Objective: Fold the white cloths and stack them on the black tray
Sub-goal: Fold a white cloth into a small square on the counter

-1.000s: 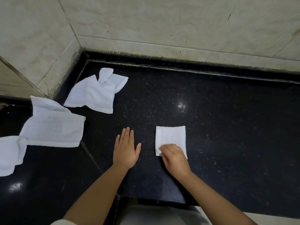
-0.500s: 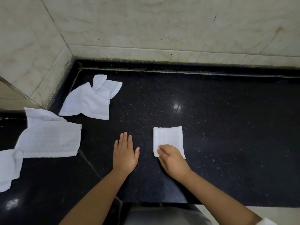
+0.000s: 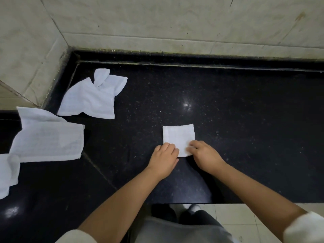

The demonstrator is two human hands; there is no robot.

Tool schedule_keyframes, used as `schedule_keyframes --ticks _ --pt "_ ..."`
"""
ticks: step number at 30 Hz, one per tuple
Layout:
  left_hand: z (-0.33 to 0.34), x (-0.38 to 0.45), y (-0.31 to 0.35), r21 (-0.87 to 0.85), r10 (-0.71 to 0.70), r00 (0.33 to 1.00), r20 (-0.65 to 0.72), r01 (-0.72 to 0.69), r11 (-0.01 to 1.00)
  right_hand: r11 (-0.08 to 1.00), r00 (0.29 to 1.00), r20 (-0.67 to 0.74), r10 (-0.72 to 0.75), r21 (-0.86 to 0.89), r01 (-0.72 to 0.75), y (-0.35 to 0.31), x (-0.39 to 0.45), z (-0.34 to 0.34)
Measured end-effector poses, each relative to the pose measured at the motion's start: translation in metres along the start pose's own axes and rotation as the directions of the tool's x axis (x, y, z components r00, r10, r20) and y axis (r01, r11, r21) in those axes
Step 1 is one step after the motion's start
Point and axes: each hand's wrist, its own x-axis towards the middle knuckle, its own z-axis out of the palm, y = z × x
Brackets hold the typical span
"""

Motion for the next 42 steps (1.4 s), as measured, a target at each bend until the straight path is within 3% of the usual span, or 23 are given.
schedule_keyframes --ticks 3,8,15,18,20,22,25,28,30,32,34,36,40,42 --pt "0.001 0.008 0.004 0.026 -0.046 0.999 0.013 0.046 0.999 1.0 0.994 0.11 0.0 -0.007 0.0 0.002 0.004 -0.007" --pt "-0.016 0.014 0.013 0.087 -0.213 0.969 0.125 0.204 0.975 0.964 0.987 0.117 0.107 0.23 -0.132 0.003 0.002 -0.031" --pt "-0.034 0.037 0.063 0.081 0.108 0.994 0.009 -0.108 0.991 0.856 0.955 0.091 0.282 0.425 -0.293 0.05 -0.076 -0.069" --pt "-0.051 0.062 0.11 0.035 0.253 0.966 -0.055 -0.251 0.967 0.676 0.903 0.125 0.412 0.623 -0.394 0.087 -0.131 -0.08" --pt "-0.064 0.082 0.153 0.016 0.34 0.935 -0.104 -0.341 0.94 0.587 0.877 0.05 0.478 0.725 -0.361 0.116 -0.175 -0.088" --pt "-0.076 0.104 0.205 0.038 0.416 0.899 -0.137 -0.415 0.909 0.584 0.853 -0.059 0.519 0.753 -0.304 0.146 -0.228 -0.098" --pt "-0.093 0.135 0.28 -0.001 0.497 0.86 -0.118 -0.501 0.866 0.737 0.858 -0.168 0.485 0.606 -0.298 0.185 -0.294 -0.111" --pt "-0.115 0.166 0.36 0.076 0.548 0.827 -0.128 -0.543 0.836 0.858 0.845 -0.228 0.484 0.315 -0.406 0.228 -0.352 -0.126" --pt "-0.13 0.191 0.408 0.149 0.559 0.823 -0.099 -0.543 0.826 0.866 0.826 -0.261 0.5 0.149 -0.477 0.257 -0.386 -0.145" --pt "-0.145 0.22 0.453 0.222 0.539 0.842 0.013 -0.528 0.82 0.86 0.819 -0.292 0.494 0.029 -0.509 0.29 -0.416 -0.169" --pt "-0.155 0.251 0.495 0.264 0.555 0.832 0.015 -0.539 0.8 0.842 0.807 -0.314 0.5 -0.038 -0.537 0.325 -0.444 -0.194" --pt "-0.161 0.29 0.532 0.309 0.589 0.807 -0.04 -0.551 0.775 0.812 0.778 -0.321 0.54 -0.046 -0.582 0.363 -0.471 -0.22" --pt "-0.19 0.368 0.616 0.379 0.722 0.66 -0.207 -0.627 0.681 0.754 0.715 -0.352 0.604 -0.038 -0.655 0.449 -0.522 -0.263" --pt "-0.2 0.413 0.662 0.376 0.717 0.658 -0.229 -0.62 0.689 0.724 0.687 -0.371 0.625 -0.054 -0.687 0.496 -0.546 -0.283"
